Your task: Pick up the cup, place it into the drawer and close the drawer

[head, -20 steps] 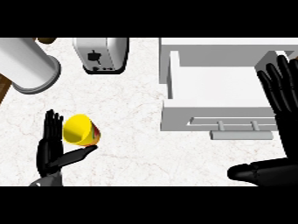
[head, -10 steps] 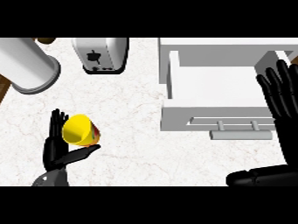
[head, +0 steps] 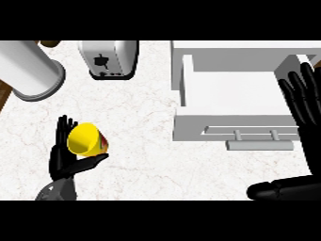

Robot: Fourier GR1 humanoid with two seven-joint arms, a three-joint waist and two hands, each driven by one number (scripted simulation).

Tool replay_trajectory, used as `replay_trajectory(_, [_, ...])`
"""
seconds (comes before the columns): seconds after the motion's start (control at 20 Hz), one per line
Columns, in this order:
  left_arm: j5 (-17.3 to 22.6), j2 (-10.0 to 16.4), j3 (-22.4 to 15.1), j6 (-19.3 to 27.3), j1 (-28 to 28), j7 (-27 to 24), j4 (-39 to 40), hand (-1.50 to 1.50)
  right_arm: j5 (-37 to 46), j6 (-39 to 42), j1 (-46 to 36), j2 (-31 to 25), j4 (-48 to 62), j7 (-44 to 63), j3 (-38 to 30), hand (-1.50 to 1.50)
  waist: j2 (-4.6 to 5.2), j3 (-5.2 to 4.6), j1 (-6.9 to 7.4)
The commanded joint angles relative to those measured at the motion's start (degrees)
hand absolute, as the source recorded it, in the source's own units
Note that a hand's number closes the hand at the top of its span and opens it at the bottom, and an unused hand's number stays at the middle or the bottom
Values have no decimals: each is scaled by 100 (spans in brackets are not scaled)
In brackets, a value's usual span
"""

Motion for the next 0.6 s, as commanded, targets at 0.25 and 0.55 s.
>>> replay_trajectory(0.25, [191,30,62,-1145,-418,-586,1029,-150,-173,29,-639,-101,607,-44,-250,-150,18,-4,-2])
replay_trajectory(0.55, [163,-110,9,-1193,-653,-932,1101,150,-33,-108,-298,-55,-6,348,-37,-150,4,-2,-12])
